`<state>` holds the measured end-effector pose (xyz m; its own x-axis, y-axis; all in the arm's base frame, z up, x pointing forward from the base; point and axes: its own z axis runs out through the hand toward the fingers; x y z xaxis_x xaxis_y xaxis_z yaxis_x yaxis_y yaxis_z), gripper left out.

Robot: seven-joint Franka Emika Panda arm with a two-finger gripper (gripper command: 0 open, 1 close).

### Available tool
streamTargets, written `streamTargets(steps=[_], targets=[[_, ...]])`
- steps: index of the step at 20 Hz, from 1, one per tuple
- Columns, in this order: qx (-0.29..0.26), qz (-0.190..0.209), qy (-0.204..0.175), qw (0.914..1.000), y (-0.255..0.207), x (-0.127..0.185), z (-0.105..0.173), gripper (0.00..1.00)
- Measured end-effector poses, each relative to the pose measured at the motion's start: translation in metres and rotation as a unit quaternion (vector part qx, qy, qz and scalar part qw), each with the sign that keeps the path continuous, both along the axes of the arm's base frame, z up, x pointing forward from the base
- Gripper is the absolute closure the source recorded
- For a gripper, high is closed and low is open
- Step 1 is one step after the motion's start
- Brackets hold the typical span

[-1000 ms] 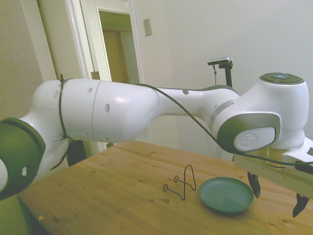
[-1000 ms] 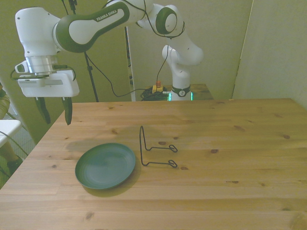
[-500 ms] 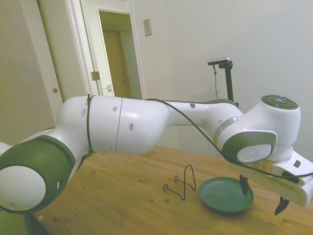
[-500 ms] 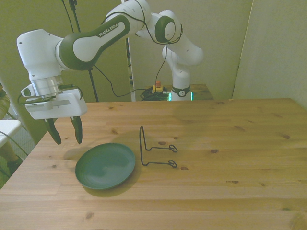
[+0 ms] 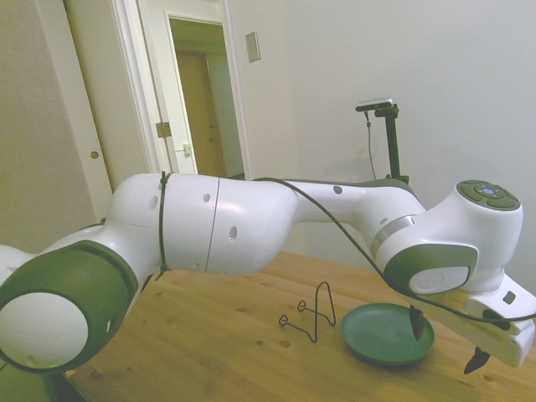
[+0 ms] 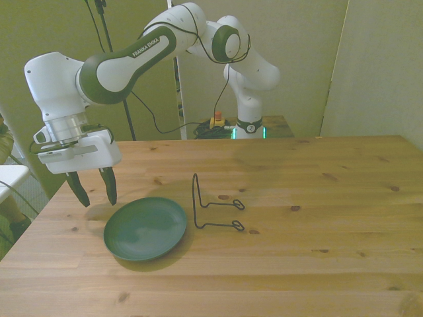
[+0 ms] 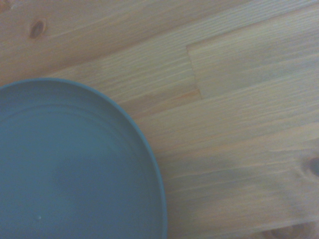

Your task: Load the plate

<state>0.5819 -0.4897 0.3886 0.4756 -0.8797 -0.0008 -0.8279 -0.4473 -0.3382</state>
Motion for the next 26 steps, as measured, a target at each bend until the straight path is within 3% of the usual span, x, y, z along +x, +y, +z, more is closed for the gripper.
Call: streamTargets(steps=[26], targets=[[0.041, 0.012, -0.005, 0.9991, 0.029, 0.03, -0.032, 0.0]])
